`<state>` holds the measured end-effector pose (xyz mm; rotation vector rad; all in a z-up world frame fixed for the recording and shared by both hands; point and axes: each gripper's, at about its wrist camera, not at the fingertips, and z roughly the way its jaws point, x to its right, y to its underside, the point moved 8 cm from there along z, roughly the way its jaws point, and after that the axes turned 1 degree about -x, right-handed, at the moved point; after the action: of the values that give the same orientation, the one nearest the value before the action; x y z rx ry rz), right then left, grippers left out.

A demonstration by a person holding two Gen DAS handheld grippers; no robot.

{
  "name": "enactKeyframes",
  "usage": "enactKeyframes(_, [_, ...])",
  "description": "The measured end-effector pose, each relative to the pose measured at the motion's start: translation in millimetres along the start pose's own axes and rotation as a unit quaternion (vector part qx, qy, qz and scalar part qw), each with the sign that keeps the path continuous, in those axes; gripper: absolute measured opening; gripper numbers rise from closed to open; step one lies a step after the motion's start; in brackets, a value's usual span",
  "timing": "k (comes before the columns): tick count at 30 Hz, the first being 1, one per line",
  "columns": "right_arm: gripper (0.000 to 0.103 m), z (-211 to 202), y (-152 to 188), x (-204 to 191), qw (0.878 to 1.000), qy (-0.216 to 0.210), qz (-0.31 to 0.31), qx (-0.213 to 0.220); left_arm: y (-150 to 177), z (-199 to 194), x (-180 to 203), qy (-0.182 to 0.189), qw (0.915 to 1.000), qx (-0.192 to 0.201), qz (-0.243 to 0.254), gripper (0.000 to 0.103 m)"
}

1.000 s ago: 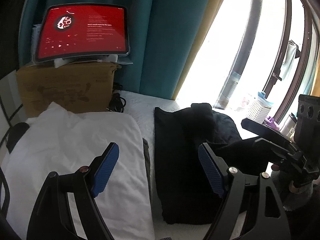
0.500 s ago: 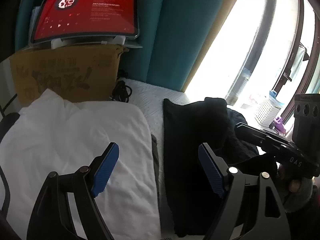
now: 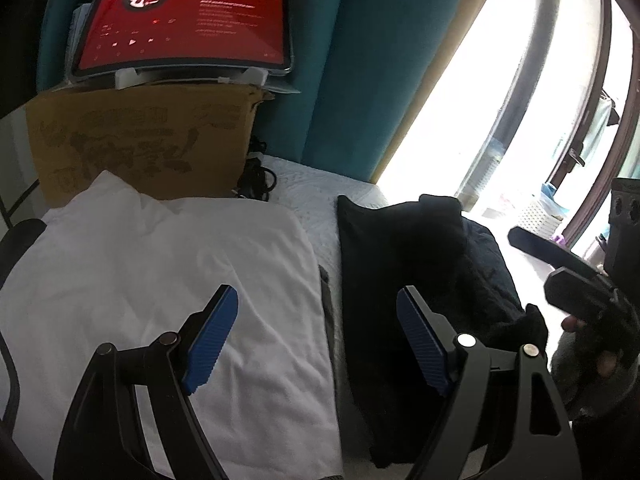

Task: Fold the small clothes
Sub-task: 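Lay the shirt end onto the folded body and open the right gripper, then grasp the folded black shirt bundle with the left gripper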

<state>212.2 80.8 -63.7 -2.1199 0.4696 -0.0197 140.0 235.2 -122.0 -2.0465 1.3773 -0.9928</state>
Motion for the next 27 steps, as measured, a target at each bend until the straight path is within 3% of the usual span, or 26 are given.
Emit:
enactKeyframes(5, [0.103, -41.6, 8.6, 13.4, 0.999, 0.052, 0.006, 0.005, -1.0, -6.8, 22.6, 0.025, 0.9995, 0.003, 0.018, 0.081])
enactKeyframes(11, [0.103, -84.4, 41.7, 52.3, 0.99, 0.131, 0.053, -0.014, -2.3, -8.9, 80.1, 0.077, 0.9949, 0.004, 0.065, 0.081])
enactKeyframes(18, [0.103, -115.5, 80.8, 78.2, 0.979, 0.171, 0.109, -0.031, 6.1, 5.9, 145.6, 0.185, 0.9768, -0.041, 0.099, 0.081])
enactKeyframes(20, [0.103, -117.9, 87.4, 81.0, 0.977, 0.176, 0.117, -0.036, 14.2, 20.6, 145.1, 0.175, 0.9774, -0.068, 0.097, 0.053])
enactKeyframes(21, [0.103, -118.6, 91.6, 82.4, 0.976, 0.176, 0.122, -0.037, 20.2, 27.4, 141.7, 0.166, 0.9774, -0.088, 0.096, 0.027])
enactKeyframes(22, [0.103, -119.7, 94.2, 83.4, 0.976, 0.175, 0.124, -0.038, 24.9, 31.4, 137.6, 0.159, 0.9776, -0.1, 0.095, 0.018])
enactKeyframes(24, [0.103, -119.2, 100.3, 84.7, 0.976, 0.17, 0.128, -0.041, 34.3, 30.8, 127.7, 0.135, 0.9795, -0.107, 0.106, 0.01])
enactKeyframes(27, [0.103, -114.9, 109.2, 87.6, 0.976, 0.162, 0.133, -0.05, 49.5, 20.6, 107.9, 0.104, 0.9826, -0.112, 0.106, 0.007])
